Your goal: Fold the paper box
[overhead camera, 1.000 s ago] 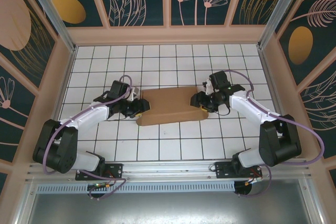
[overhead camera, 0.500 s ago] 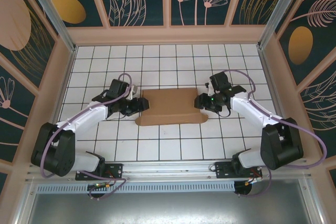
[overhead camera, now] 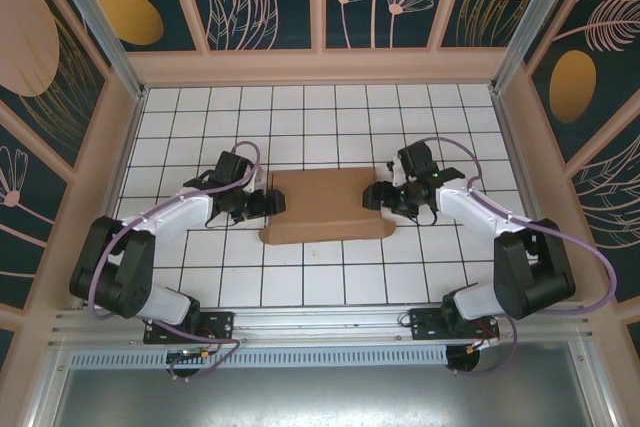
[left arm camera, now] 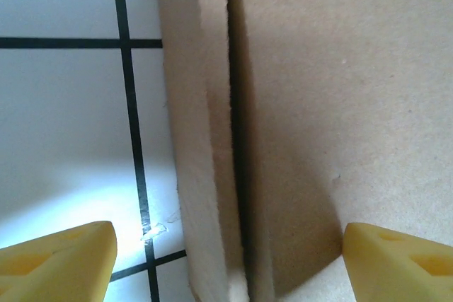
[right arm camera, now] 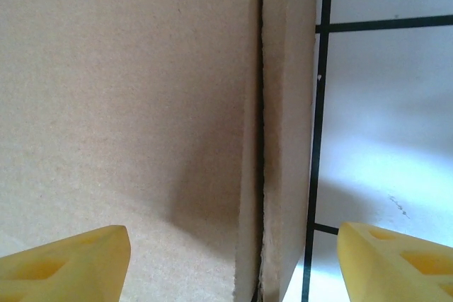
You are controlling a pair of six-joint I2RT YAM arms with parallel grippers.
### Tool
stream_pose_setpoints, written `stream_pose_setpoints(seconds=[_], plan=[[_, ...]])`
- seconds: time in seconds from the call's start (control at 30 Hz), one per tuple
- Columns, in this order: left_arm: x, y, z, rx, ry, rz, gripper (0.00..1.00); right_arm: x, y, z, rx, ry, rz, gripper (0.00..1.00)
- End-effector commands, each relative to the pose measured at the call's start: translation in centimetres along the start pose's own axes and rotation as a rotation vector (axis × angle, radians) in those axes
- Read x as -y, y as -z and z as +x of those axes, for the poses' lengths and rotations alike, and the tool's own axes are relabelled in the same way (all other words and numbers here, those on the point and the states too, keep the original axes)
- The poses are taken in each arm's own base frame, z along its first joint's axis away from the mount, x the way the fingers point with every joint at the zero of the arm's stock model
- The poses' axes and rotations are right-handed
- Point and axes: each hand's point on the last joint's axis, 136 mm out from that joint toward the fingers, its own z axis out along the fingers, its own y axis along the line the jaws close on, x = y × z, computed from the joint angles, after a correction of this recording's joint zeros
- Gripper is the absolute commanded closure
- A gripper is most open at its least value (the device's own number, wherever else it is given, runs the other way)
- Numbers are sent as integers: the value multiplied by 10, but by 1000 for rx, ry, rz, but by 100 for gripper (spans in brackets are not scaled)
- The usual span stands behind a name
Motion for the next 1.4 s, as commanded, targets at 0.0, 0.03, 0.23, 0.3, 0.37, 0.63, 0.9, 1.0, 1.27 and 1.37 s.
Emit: stream_pose_setpoints(seconds=[0.0,0.03,0.23,0.3,0.37,0.63,0.9,1.0,1.27,1.37], plan=[[-8,-12,5,-17,-14,-4,19,3,-13,5,-20,-15,-13,24],[-9,-16,8,-24,-6,-1,20,6,-17,6,-25,-21,-4,25],[-29,-33,29,-76,35,-30,27,25,-33,17,-67,-38,67,35],[-36,-37,36,-94,41,-54,30,32,-35,19,-70,-43,103,39],[-45,-40,41,-108,50,-83,35,39,-38,24,-78,-51,130,43],[-45,-40,40,-100,79,-82,57,48,-40,29,-84,-39,191,51],[-46,-37,43,-81,96,-81,59,44,-39,29,-77,-48,173,51],[-45,-38,45,-90,113,-75,60,46,-42,33,-85,-62,164,52],[-43,-34,43,-80,145,-72,61,45,-33,24,-40,-65,187,51],[-41,-23,30,-32,134,-105,53,43,-12,5,37,-47,239,40]])
